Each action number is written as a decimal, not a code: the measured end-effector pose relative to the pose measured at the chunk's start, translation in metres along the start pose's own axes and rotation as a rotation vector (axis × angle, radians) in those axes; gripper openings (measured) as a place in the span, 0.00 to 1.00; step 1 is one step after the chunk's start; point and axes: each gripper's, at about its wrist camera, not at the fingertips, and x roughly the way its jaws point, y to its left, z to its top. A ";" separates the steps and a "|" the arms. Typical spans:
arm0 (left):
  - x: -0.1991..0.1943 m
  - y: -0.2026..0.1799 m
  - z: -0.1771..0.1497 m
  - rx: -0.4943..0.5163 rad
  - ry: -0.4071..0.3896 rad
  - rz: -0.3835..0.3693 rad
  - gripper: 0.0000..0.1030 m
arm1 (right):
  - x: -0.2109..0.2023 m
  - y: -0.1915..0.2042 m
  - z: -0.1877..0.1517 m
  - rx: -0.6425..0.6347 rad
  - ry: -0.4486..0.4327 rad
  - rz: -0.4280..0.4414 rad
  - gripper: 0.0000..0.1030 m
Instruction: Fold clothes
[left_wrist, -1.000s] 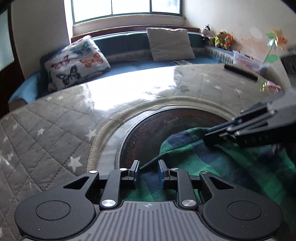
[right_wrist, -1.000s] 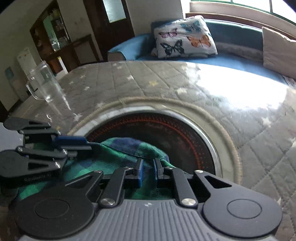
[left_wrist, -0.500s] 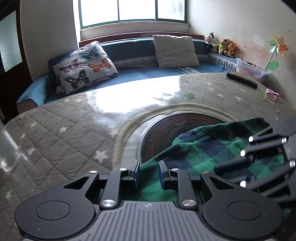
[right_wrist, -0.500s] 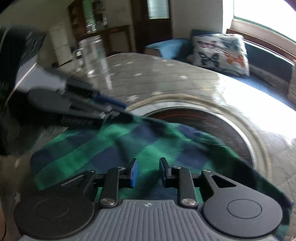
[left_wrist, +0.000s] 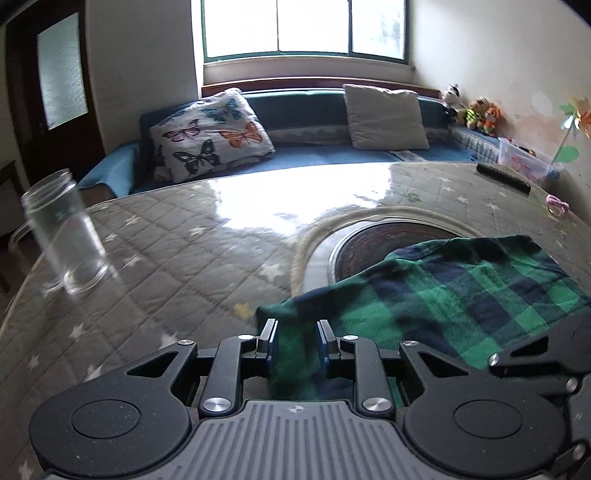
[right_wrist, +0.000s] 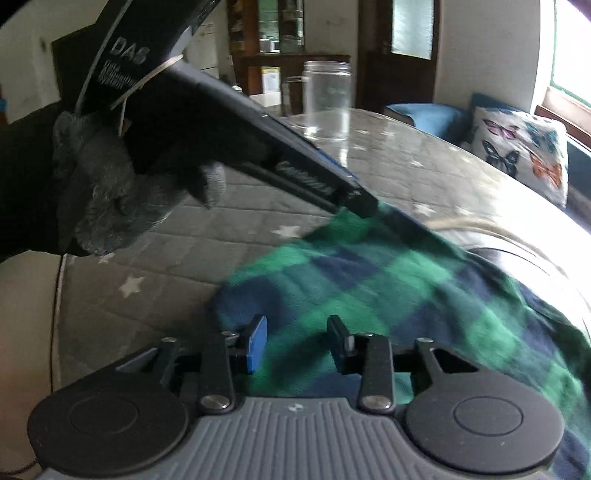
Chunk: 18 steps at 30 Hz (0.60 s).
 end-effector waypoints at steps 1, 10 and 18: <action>-0.006 0.003 -0.004 -0.010 -0.004 0.004 0.24 | -0.001 0.003 0.000 0.001 -0.004 0.007 0.35; -0.060 0.023 -0.059 -0.075 -0.009 -0.026 0.24 | -0.035 0.001 -0.010 0.028 -0.029 -0.008 0.37; -0.064 0.005 -0.098 -0.086 0.026 -0.111 0.22 | -0.085 -0.023 -0.055 0.112 -0.001 -0.117 0.38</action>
